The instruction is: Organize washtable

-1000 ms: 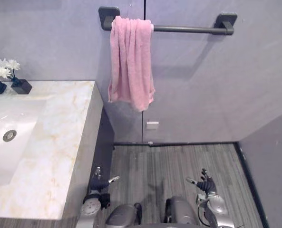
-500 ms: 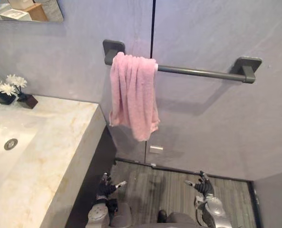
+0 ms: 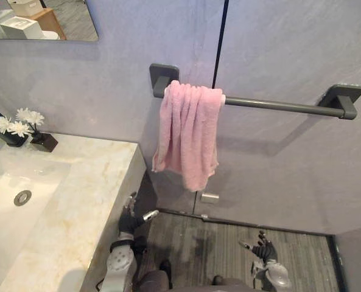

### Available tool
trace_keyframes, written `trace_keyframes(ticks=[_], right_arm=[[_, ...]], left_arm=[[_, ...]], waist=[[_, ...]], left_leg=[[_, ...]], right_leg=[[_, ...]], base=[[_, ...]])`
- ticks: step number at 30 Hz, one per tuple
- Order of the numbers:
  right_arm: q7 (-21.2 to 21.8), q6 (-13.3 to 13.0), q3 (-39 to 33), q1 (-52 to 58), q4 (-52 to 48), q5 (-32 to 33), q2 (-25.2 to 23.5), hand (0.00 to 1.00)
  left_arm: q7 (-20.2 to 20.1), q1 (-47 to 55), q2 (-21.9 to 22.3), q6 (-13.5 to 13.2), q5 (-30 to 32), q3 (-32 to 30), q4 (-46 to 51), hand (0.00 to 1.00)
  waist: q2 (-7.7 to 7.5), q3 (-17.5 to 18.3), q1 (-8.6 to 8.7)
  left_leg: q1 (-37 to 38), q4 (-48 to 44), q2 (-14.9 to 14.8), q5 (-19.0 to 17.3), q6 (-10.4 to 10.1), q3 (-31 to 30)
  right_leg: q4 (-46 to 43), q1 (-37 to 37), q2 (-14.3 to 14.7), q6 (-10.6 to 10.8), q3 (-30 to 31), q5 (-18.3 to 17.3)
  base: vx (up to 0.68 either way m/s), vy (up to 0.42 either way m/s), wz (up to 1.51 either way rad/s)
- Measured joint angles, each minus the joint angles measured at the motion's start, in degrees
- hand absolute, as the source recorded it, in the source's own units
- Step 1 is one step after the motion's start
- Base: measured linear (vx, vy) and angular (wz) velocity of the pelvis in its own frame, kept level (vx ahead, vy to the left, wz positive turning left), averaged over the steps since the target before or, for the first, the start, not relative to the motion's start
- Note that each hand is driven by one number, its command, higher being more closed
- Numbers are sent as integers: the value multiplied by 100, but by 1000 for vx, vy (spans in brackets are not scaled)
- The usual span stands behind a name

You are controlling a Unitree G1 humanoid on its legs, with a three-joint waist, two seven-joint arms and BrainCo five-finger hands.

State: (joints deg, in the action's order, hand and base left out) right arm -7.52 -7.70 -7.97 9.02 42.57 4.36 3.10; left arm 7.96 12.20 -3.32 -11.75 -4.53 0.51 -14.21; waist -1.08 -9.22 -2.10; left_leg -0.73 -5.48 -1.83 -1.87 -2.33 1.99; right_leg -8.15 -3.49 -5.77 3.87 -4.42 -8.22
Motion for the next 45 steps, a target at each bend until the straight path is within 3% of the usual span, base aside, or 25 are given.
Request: trace_keyframes(ticks=[5,11,17,21,22,28,34,41,45], right_arm=[[23,-1,97,145,6,-47,68,0],[133,-55,221,137,121,-61,273,0],[222,-65,338,105,160,-122,370,0],[276,-65,460,90,160,-174,417,0],[279,-65,461,90,160,-175,415,0],[285,-64,611,88,159,-231,420,0],[279,-57,631,-22,28,-272,422,0],[265,-104,832,-455,-1583,-258,521,0],[267,-257,1045,-913,-2291,-213,583,0]], left_arm=[[146,-80,-161,-78,258,1,134,0],[335,-965,-657,-125,566,140,130,0],[486,-1565,-992,-138,887,157,-29,0],[482,-1676,-1100,-130,1019,162,-239,0],[481,-1713,-1105,-114,1038,163,-307,100],[425,-1838,-1384,-94,1195,340,-449,100],[319,-1859,-1390,-94,1191,415,-510,100],[319,-1859,-1505,-98,1143,412,-503,100],[328,-1859,-1529,-101,1088,391,-469,100]], waist=[[52,144,125],[74,164,151],[81,184,314],[78,183,326],[66,185,341],[-24,225,429],[-40,235,444],[-62,249,430],[-66,251,396]], left_leg=[[64,200,3,56,-7,-11],[331,512,-48,178,-34,49],[443,768,-47,330,-6,152],[511,971,-35,430,31,303],[515,980,-25,435,37,322],[592,1086,-14,498,41,408],[583,1090,-14,497,39,475],[519,1089,-14,497,40,476],[516,1087,-14,498,41,473]], right_leg=[[177,-57,71,-47,-5,74],[370,-221,144,-104,80,192],[470,-203,152,-86,189,313],[635,-147,156,-48,367,489],[638,-133,149,-34,413,510],[720,-129,144,-13,515,569],[831,-124,147,6,620,631],[840,-53,154,17,687,662],[842,-38,155,21,729,679]], base=[[40,-27,-1],[10,-28,-7],[-41,3,-10],[-69,20,-26],[-67,21,-15],[-55,5,-10],[-13,-5,-8],[2,-7,-3],[-1,-16,-5]])
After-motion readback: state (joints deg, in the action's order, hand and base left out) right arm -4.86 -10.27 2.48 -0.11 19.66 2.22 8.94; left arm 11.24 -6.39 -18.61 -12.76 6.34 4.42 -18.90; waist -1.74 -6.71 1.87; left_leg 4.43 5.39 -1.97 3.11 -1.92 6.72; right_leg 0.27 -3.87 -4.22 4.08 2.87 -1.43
